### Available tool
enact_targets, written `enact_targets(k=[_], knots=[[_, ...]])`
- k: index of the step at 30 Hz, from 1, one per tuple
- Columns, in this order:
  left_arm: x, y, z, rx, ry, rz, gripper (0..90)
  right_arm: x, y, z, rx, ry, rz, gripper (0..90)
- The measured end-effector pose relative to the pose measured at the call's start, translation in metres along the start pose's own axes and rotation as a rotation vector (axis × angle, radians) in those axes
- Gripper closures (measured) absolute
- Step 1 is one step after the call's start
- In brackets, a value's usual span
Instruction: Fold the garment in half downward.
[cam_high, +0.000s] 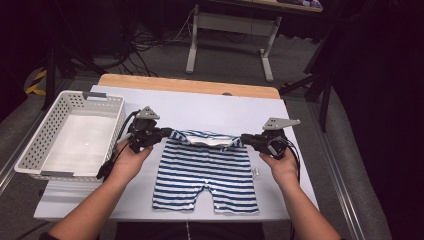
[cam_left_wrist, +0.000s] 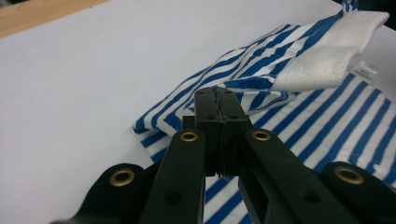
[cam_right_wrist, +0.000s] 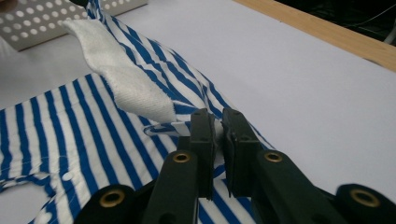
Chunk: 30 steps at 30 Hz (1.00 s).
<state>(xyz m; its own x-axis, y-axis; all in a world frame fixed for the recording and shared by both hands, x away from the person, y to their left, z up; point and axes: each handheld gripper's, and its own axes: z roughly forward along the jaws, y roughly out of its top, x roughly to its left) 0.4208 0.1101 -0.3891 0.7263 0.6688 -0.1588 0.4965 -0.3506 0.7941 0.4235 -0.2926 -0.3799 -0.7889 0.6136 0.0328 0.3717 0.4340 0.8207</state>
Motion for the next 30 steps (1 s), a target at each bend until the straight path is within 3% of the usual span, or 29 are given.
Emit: enact_targets(k=[3, 8, 20, 30], knots=[[-0.005, -0.007, -0.003, 0.001, 0.009, 0.024, 89.6, 0.007, -0.005, -0.005, 0.004, 0.014, -0.015, 83.2], [-0.008, -0.019, -0.007, 0.017, -0.032, 0.013, 89.5, 0.016, -0.010, -0.010, 0.022, 0.037, -0.020, 83.3], [-0.023, -0.037, -0.018, 0.065, -0.101, 0.045, 89.5, 0.035, -0.026, -0.023, 0.044, 0.082, -0.031, 83.3], [-0.035, -0.051, -0.023, 0.101, -0.134, 0.078, 89.4, 0.050, -0.040, -0.031, 0.074, 0.123, -0.041, 83.2]])
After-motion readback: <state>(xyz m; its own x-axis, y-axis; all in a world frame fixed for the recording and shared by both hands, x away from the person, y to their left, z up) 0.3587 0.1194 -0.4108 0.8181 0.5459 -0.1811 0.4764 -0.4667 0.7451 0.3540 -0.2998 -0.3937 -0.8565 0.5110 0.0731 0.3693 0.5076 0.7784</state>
